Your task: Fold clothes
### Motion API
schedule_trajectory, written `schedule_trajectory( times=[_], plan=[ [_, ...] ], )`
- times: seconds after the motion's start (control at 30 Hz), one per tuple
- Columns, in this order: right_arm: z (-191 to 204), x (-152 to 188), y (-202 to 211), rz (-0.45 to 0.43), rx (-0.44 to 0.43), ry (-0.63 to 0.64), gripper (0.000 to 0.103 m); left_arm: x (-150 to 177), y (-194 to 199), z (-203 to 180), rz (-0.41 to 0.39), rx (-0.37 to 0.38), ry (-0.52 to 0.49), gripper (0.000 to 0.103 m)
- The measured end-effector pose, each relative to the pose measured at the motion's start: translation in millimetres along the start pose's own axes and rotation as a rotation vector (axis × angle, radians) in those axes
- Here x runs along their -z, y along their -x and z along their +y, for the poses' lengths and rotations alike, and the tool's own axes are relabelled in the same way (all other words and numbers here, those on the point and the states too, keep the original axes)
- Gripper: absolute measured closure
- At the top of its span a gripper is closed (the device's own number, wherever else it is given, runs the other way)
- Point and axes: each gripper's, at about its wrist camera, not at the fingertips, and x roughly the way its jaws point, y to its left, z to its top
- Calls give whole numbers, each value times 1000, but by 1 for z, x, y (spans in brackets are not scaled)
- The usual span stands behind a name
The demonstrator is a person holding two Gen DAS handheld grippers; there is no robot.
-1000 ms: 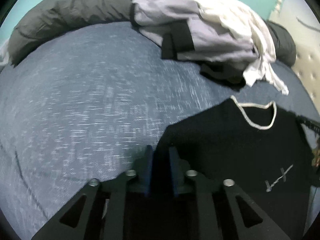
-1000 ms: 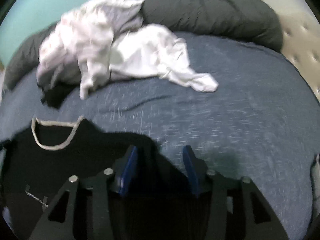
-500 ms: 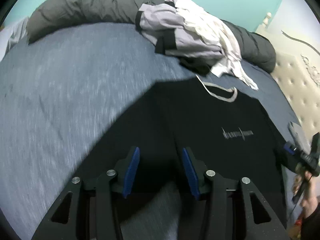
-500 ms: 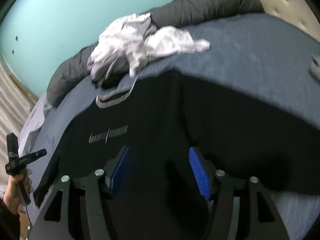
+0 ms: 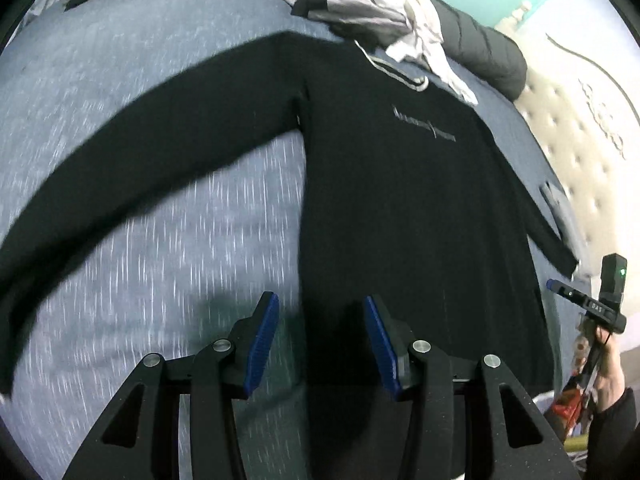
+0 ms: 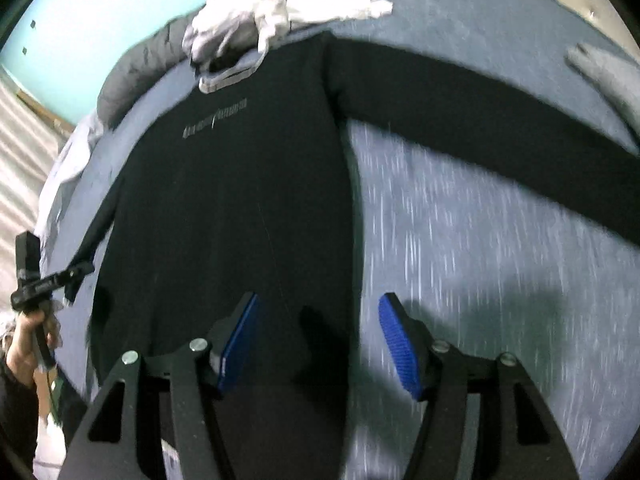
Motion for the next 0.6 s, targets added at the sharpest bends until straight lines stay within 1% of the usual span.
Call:
schedule_trajectory(
  times=[0.1, 0.3, 0.5, 0.6],
  plan=[
    [-5, 21, 2, 48, -21, -18, 40, 22, 0, -4, 55, 15, -6, 54],
    [-4, 58, 8, 114, -54, -40, 40, 63, 11, -4, 104, 32, 3, 54],
    [7, 80, 12, 157, -63, -24, 40, 91, 19, 1, 137, 39, 25, 54],
    [6, 86, 13, 172, -96, -53, 40, 102, 21, -3, 145, 51, 17, 54]
  ],
)
